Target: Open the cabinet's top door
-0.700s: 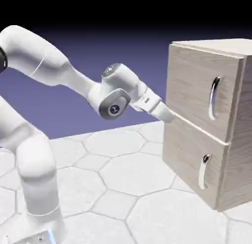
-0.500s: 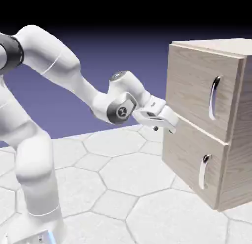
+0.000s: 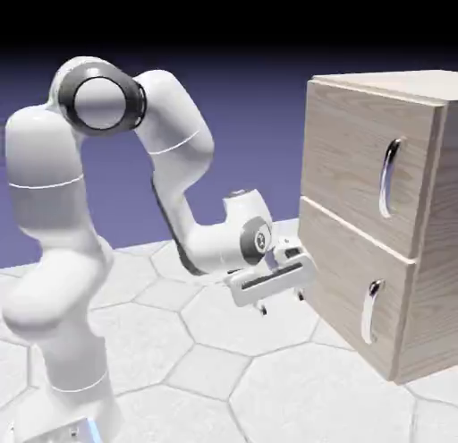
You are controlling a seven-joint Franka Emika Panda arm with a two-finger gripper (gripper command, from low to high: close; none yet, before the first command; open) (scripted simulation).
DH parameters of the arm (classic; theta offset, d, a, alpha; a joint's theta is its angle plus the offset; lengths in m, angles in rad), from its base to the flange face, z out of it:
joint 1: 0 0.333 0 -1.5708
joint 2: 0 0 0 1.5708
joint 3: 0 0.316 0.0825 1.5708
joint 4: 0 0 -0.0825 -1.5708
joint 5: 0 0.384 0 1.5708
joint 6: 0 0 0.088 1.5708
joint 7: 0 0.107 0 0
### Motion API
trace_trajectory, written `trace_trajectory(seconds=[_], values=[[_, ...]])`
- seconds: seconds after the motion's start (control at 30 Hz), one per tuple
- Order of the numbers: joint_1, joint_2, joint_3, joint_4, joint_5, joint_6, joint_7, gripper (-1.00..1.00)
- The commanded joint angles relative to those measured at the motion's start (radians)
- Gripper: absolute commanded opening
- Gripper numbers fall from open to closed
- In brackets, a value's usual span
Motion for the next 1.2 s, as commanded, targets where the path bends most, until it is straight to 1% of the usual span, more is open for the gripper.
trace_trajectory(seconds=[0.0,1.17], values=[[-0.03,0.029,0.029,0.007,-0.044,-0.006,-0.024,0.0],[-1.079,1.057,1.052,0.251,-1.566,-0.205,-0.858,0.0]])
